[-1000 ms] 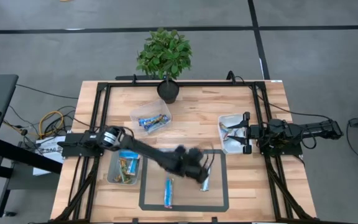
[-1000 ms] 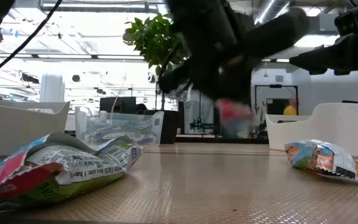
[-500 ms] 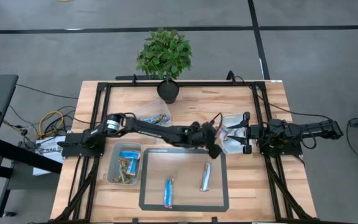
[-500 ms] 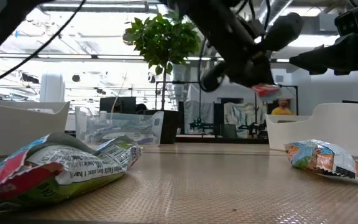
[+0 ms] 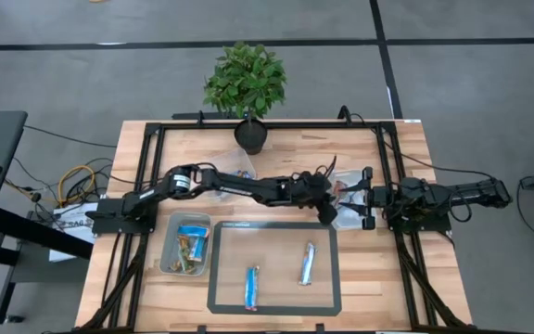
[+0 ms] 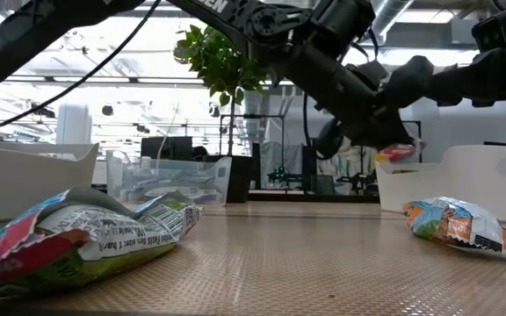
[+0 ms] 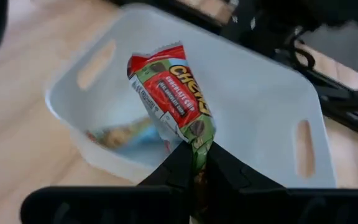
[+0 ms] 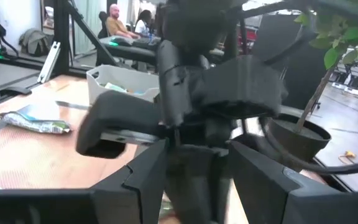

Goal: Pick and place Granola Bars by type
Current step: Put the red granola bar into the white bin

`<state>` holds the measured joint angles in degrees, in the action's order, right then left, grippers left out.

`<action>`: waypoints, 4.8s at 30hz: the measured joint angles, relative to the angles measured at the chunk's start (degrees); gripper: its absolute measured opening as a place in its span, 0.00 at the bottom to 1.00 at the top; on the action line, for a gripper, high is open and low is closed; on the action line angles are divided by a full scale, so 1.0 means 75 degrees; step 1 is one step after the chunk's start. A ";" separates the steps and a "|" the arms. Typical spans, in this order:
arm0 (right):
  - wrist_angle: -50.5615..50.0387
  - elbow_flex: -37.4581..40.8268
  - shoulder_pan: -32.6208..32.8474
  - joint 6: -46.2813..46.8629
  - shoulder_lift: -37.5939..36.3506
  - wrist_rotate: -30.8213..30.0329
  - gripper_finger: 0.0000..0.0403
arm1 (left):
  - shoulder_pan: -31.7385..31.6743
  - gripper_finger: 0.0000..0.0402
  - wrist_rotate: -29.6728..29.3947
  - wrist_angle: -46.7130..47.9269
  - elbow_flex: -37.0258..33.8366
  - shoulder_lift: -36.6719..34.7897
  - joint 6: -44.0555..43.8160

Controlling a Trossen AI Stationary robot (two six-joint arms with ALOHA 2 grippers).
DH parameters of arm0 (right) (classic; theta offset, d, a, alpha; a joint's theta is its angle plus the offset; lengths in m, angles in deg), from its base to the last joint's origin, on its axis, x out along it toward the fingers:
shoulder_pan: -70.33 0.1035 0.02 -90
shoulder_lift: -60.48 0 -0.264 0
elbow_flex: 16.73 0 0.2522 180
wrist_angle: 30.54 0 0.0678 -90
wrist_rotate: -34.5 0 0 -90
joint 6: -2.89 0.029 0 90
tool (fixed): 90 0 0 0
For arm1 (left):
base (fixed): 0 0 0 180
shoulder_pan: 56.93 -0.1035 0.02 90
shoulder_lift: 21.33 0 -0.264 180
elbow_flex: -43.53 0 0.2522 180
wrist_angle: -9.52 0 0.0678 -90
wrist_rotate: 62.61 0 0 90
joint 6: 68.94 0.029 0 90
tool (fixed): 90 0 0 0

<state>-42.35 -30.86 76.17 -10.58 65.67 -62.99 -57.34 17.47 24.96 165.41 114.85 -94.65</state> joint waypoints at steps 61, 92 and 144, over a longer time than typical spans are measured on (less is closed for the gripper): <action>0.0003 0.0000 0.0002 0.0000 0.0002 -0.0004 0.42 | 0.2899 0.73 -0.0943 0.2716 -0.4190 -0.2989 -0.1248; 0.0003 0.0002 0.0000 0.0000 0.0002 -0.0005 0.42 | 0.4620 0.73 -0.0899 0.3967 -0.4588 -0.3934 0.5119; 0.0000 -0.0001 0.0000 0.0000 0.0005 -0.0002 0.42 | 0.4025 0.43 0.1448 0.2872 -0.4480 -0.2661 0.9703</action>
<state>-42.35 -30.87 76.17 -10.58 65.71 -63.00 -27.15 28.33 46.50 131.81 94.89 -21.88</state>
